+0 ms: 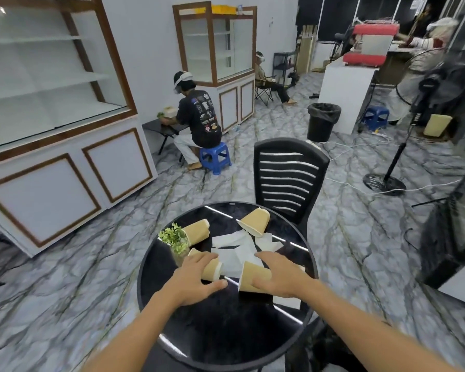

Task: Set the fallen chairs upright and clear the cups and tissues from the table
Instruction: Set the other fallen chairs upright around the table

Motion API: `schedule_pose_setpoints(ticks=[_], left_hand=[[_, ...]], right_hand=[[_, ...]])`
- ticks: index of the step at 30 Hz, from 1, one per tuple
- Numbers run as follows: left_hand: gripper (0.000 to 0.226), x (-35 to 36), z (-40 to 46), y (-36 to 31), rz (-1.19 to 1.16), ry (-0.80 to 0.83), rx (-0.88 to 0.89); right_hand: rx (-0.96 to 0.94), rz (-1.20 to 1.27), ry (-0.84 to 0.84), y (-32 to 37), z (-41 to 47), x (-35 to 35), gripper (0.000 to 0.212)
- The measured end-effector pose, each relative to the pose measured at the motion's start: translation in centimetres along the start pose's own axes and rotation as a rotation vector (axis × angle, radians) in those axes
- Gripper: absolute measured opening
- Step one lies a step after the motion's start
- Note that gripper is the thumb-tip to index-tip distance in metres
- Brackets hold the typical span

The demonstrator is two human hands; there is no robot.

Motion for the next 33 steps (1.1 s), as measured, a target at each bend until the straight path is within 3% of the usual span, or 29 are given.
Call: schedule_pose_setpoints(ticks=[8, 19, 23, 28, 33], left_hand=[[0.092, 3.5, 4.2, 3.0, 0.238, 0.047, -0.006], [0.089, 6.7, 6.3, 3.6, 0.603, -0.023, 0.047], [0.082, 6.1, 7.2, 3.5, 0.601, -0.092, 0.087], [0.071, 6.3, 7.4, 2.5, 0.568, -0.066, 0.158], [0.075, 6.4, 7.1, 1.1, 0.356, -0.04, 0.134]], right_hand=[[0.031, -0.009, 0.055, -1.9, 3.6, 3.7, 0.108], [-0.067, -0.136, 0.044, -3.2, 5.7, 6.8, 0.107], [-0.108, -0.16, -0.011, -3.5, 5.9, 7.6, 0.098], [-0.108, -0.12, -0.033, -3.7, 5.7, 7.3, 0.097], [-0.104, -0.07, -0.085, -4.7, 4.3, 4.6, 0.098]])
Point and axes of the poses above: each hand's wrist, its own z-axis towards the middle knuckle, its own x-axis out of the palm, y = z × x, the point moved 9 cm from there along z, towards the middle knuckle, and after that the axes turned 6 degrees about x, right-handed, at the moved point
